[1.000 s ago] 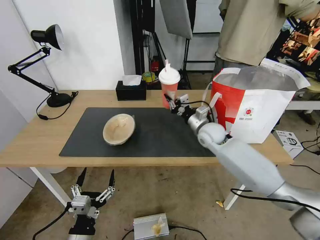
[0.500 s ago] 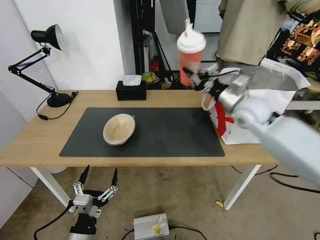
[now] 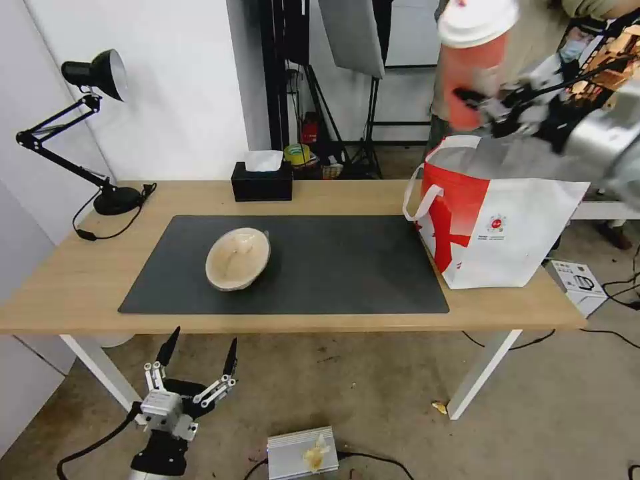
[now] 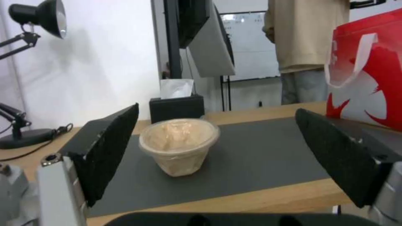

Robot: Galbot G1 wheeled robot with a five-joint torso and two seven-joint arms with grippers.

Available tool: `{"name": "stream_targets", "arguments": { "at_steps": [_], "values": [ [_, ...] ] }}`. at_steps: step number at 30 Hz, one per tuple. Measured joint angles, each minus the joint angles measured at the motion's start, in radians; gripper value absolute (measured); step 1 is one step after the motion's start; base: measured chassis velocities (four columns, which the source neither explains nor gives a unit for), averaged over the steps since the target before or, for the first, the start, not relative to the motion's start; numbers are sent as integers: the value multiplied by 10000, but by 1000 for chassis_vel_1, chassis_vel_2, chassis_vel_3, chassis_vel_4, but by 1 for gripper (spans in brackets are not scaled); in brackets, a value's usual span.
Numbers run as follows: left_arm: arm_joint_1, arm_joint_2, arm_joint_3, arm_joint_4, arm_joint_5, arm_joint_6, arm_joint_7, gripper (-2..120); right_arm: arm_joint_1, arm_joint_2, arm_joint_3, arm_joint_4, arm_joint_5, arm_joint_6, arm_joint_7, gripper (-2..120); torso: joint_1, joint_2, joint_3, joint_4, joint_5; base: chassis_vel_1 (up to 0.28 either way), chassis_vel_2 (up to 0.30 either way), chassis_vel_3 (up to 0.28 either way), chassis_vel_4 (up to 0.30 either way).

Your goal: Pick up the trash from the table and place it into the takeout bag.

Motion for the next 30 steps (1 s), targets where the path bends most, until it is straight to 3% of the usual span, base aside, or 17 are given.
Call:
{"name": "stream_targets", "arguments": {
  "at_steps": [6, 11, 30],
  "values": [
    [37, 256, 63, -335, -16, -1, 0, 100, -706, -717, 1202, -277, -1406, -172, -810, 4, 0, 0, 1, 0, 0, 0, 0, 0, 0],
    [31, 434, 73, -556, -27, 14, 0, 100, -1663, -1083, 1911, -672, -2779, 348, -1492, 4, 0, 0, 0, -2, 0, 0, 0, 0, 0],
    [163, 502, 81, -868, -31, -105, 7, 100, -1446, -366, 1314, -2677, -6469, 1784, -2184, 4, 1, -1, 1, -1, 0, 0, 0, 0, 0]
  ]
}}
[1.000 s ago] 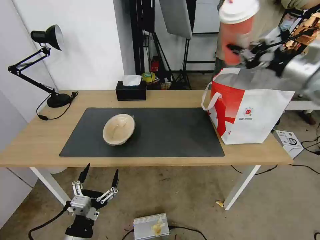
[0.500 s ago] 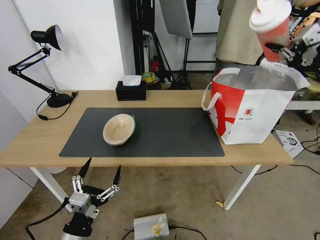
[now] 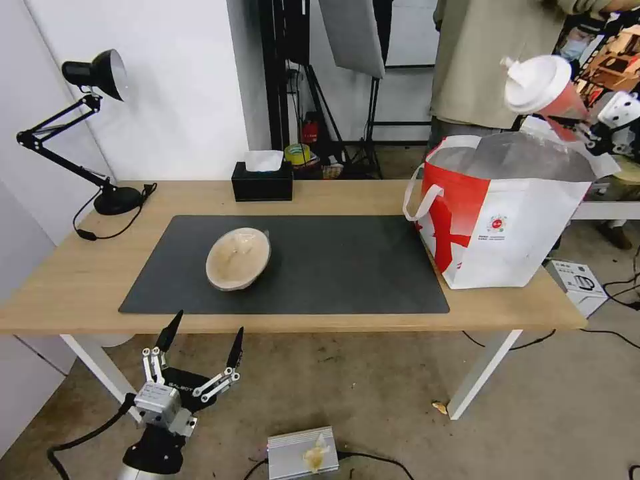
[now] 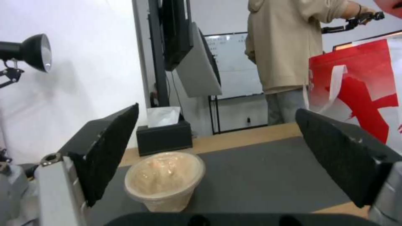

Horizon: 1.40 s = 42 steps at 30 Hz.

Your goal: Pick up the trash from the table and place it into the takeout bag.

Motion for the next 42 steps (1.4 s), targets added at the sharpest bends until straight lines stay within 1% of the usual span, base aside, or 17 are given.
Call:
{"name": "stream_targets", "arguments": {
  "at_steps": [4, 5, 9, 10, 11, 13, 22, 25, 27, 35, 42],
  "values": [
    [18, -58, 12, 0, 54, -43, 6, 100, 849, 411, -843, -526, -775, 256, -109, 4, 0, 0, 0, 2, -1, 0, 0, 0, 0],
    [18, -58, 12, 0, 54, -43, 6, 100, 849, 411, -843, -526, -775, 256, -109, 4, 0, 0, 0, 2, -1, 0, 0, 0, 0],
    [55, -158, 8, -9, 84, -81, 17, 100, 2155, 888, -2088, -1398, -1383, 552, -344, 4, 1, -1, 1, 2, -1, 0, 0, 0, 0],
    [55, -158, 8, -9, 84, -81, 17, 100, 2155, 888, -2088, -1398, -1383, 552, -344, 4, 1, -1, 1, 2, -1, 0, 0, 0, 0],
    [66, -204, 8, -8, 94, -94, 21, 100, 2473, 1024, -2370, -1677, -1585, 654, -395, 4, 1, -1, 1, 3, -4, 0, 0, 0, 0],
    [96, -283, 11, -5, 130, -126, 23, 100, 2762, 1296, -2585, -2166, -1973, 915, -463, 4, 1, -1, 1, 4, -2, 0, 0, 0, 0],
    [113, -621, 128, 22, 329, -173, 64, 100, 3432, 2049, -3002, -3678, -2955, 1817, -493, 4, 2, -1, 1, 2, -3, 0, 0, 0, 0],
    [106, -667, 143, 35, 346, -173, 79, 100, 3482, 2167, -3013, -3908, -3134, 1959, -491, 4, 2, -2, 1, 2, -1, 0, 0, 0, 0],
    [103, -704, 131, 55, 346, -173, 206, 100, 3547, 2358, -3028, -4265, -3437, 2194, -464, 4, 1, -1, 1, 1, -2, 0, 0, 0, 0],
    [109, -773, 102, 114, 325, -173, 278, 100, 3540, 2662, -3076, -4775, -3648, 2361, -363, 4, 1, -2, 1, 2, -2, 0, 0, 0, 0],
    [106, -809, 93, 161, 322, -183, 282, 100, 3429, 2761, -3093, -4827, -3696, 2362, -310, 5, 1, -1, 1, 3, -2, 0, 0, 0, 0]
  ]
}}
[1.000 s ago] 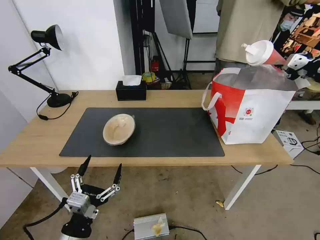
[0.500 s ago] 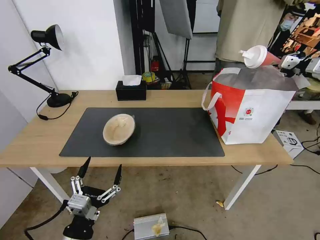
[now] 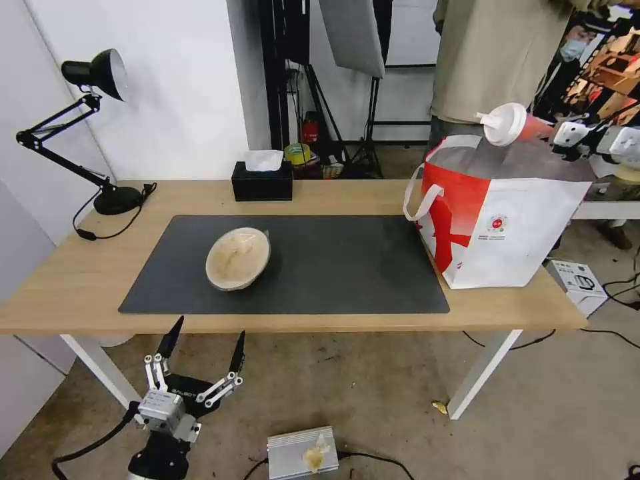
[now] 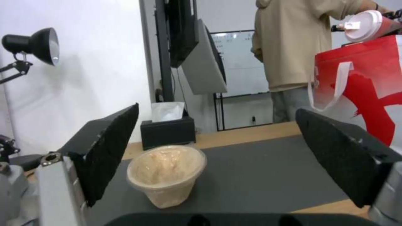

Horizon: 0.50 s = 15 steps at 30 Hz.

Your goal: Pick up the trash from the table and place it into the takeout bag.

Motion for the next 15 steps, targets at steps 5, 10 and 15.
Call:
{"name": "stream_targets", "arguments": {
  "at_steps": [5, 10, 15],
  "values": [
    [-5, -7, -11, 29, -15, -9, 0, 100, -170, 15, 2, -15, -13, -31, 52, 22, 0, 1, 0, 0, 0, 0, 0, 0, 0],
    [-21, -6, -8, 47, -21, -10, 0, 100, -346, -16, 53, -21, -4, -50, 116, 39, -1, 1, 0, 0, 0, 0, 0, 0, 0],
    [-48, 6, 7, 72, -23, -10, 0, 100, -477, -66, 133, -23, 12, -65, 149, 57, 0, 1, -2, 0, 0, 0, 0, 0, 0]
  ]
}}
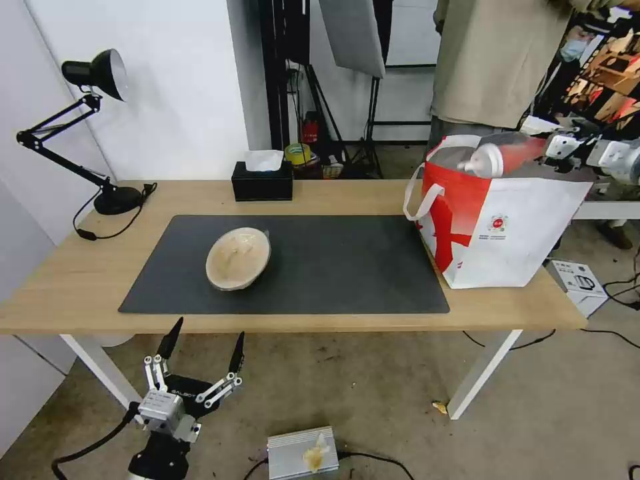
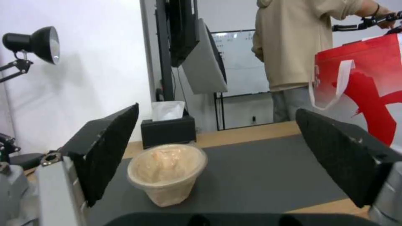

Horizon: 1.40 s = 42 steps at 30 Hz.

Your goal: Pick up the trash from the table and place it into the takeout bag.

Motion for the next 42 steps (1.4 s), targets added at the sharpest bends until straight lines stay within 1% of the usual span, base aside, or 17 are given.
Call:
{"name": "stream_targets", "arguments": {
  "at_steps": [1, 2, 3, 7, 8, 11, 12, 23, 28, 31, 32, 36, 37, 39, 41, 42],
  "values": [
    [-4, 9, 2, 5, -1, 0, 0, 100, -58, -5, 56, 0, 0, -6, 5, 63, 0, 0, 0, -1, 0, 0, 0, 0, 0],
    [-6, 18, 4, 11, -2, 0, 0, 100, -88, -7, 85, 0, 0, -12, 24, 66, 0, 0, 0, -1, 0, 0, 0, 0, 0],
    [-6, 18, 4, 11, -2, 0, 0, 100, -88, -7, 85, 0, 0, -12, 24, 66, 0, 0, 0, -1, 0, 0, 0, 0, 0],
    [-21, 73, 2, 26, -19, 4, -1, 100, -136, -15, 124, 29, 5, -40, 71, 84, 0, 0, 0, 0, 0, 0, 0, 0, 0],
    [-21, 73, 2, 26, -19, 4, -1, 100, -136, -15, 124, 29, 5, -40, 71, 84, 0, 0, 0, 0, 0, 0, 0, 0, 0],
    [-30, 100, 2, 27, -26, 12, -2, 100, -126, 1, 126, 26, 7, -67, 83, 96, 0, 0, 0, -1, 0, 0, 0, 0, 0],
    [-30, 106, 1, 26, -27, 13, -2, 100, -108, 8, 126, 14, 7, -73, 84, 99, 0, 0, 0, 0, 0, 0, 0, 0, 0],
    [-46, 279, -46, 54, -138, 21, -10, 100, -41, -76, 134, 107, 124, -243, 84, 100, 0, 0, 1, 0, 0, 0, 0, 0, 0],
    [-95, 323, -45, 83, -169, 28, -17, 100, -229, -294, 428, 507, 409, -372, 97, 100, 0, 0, 1, 0, 1, 0, 0, 0, 0],
    [-112, 360, -41, 90, -210, 36, -20, 100, -403, -618, 627, 1085, 883, -690, 125, 100, 0, 0, 1, -1, 0, 0, 0, 0, 0],
    [-112, 360, -41, 90, -210, 36, -20, 100, -403, -618, 627, 1085, 883, -690, 125, 100, 0, 0, 1, -1, 0, 0, 0, 0, 0],
    [-193, 384, -33, 154, -278, 43, -38, 100, -984, -1074, 1278, 2161, 1749, -1432, 378, 100, 0, -1, 1, -2, 1, 0, 0, 0, 0],
    [-193, 384, -33, 154, -278, 43, -38, 100, -984, -1074, 1278, 2161, 1749, -1432, 378, 100, 0, -1, 1, -2, 1, 0, 0, 0, 0],
    [-205, 399, -29, 160, -317, 45, -41, 100, -1258, -1381, 1472, 2847, 2441, -1817, 683, 100, 0, 0, 0, -2, 0, 0, 0, 0, 0],
    [-211, 432, -22, 154, -364, 47, -46, 100, -1523, -1737, 1577, 3694, 3294, -2370, 1332, 100, -1, 0, 0, 0, 0, 0, 0, 0, 0],
    [-211, 432, -22, 154, -364, 47, -46, 100, -1523, -1737, 1577, 3694, 3294, -2370, 1332, 100, -1, 0, 0, 0, 0, 0, 0, 0, 0]
  ]
}}
